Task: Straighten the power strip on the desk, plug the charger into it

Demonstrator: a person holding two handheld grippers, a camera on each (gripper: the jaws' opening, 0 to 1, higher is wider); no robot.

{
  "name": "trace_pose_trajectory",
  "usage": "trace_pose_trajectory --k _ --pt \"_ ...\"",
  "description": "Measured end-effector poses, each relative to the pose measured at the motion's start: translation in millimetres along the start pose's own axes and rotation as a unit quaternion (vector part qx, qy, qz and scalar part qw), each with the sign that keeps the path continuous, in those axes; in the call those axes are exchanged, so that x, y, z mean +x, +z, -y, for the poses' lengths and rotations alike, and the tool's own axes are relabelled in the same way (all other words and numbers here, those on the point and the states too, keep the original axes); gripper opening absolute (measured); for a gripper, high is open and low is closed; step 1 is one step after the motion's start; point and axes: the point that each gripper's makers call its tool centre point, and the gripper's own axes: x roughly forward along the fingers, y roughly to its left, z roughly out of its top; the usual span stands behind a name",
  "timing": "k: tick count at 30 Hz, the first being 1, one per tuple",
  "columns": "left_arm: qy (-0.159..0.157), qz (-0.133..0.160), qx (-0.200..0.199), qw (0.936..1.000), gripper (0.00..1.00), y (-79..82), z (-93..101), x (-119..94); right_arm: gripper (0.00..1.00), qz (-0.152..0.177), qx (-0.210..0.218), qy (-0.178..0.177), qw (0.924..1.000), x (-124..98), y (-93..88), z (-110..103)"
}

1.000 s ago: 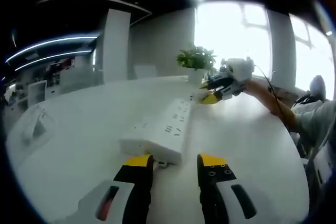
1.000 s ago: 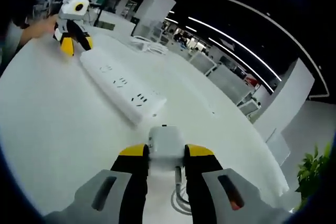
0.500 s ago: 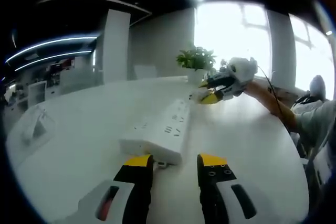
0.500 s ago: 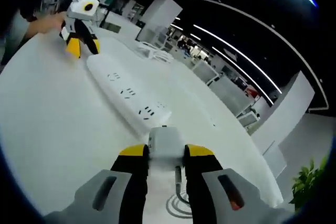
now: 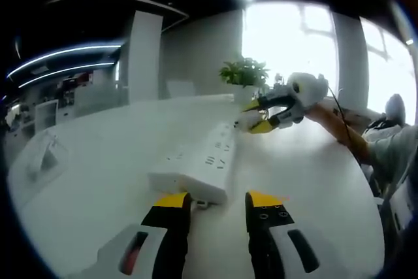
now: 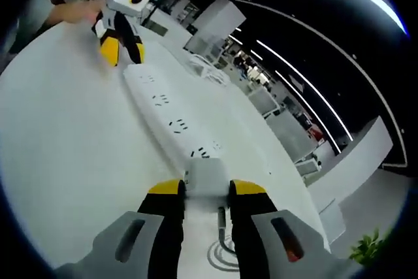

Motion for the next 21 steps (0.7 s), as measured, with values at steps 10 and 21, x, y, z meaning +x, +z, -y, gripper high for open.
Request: trace_pose_trajectory --k 10,21 --pt "-0.003 -0.002 0.001 1.0000 0.34 -0.6 1.6 0.7 0.27 -0.016 -0.021 -0.003 0.9997 1.6 5.1 5.7" --pt "-0.003 0.002 0.000 1.0000 0.35 0.6 2.9 -0.8 0.27 -0.047 -0.047 0.022 0.9975 4.3 9.1 5.1"
